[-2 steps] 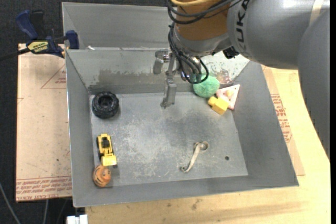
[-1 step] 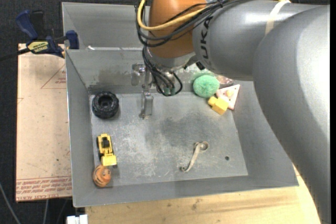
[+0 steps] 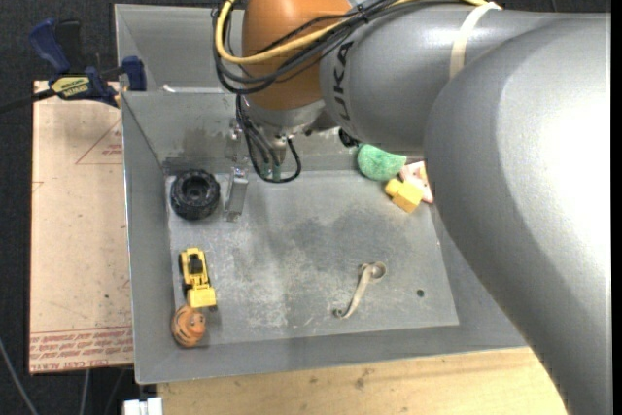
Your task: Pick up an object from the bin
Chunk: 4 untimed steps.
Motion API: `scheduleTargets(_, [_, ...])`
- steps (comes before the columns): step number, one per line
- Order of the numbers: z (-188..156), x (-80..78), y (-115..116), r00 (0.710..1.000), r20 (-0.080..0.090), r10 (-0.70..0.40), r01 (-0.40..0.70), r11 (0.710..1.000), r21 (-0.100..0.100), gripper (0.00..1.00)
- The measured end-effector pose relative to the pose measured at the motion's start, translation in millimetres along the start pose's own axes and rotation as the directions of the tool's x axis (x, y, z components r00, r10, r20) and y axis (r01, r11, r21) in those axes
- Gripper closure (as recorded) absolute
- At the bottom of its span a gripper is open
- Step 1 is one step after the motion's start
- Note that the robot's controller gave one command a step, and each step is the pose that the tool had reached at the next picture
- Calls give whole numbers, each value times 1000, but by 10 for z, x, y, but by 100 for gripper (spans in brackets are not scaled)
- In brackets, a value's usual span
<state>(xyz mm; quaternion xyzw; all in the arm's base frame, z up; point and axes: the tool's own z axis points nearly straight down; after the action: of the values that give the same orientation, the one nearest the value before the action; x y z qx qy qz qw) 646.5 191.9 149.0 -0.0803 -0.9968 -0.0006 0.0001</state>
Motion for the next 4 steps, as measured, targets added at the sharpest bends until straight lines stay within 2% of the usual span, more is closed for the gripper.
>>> scheduleTargets(1, [107, 26, 294, 999, 1, -33, 33, 999, -1, 0])
scheduleTargets(2, [792, 83, 454, 1000, 7, 25, -25, 1000, -3, 0])
scheduleTargets(3, [707, 158, 578, 999, 19, -39, 39, 999, -3, 100])
scheduleTargets(4, [707, 158, 578, 999, 19, -38, 38, 999, -3, 100])
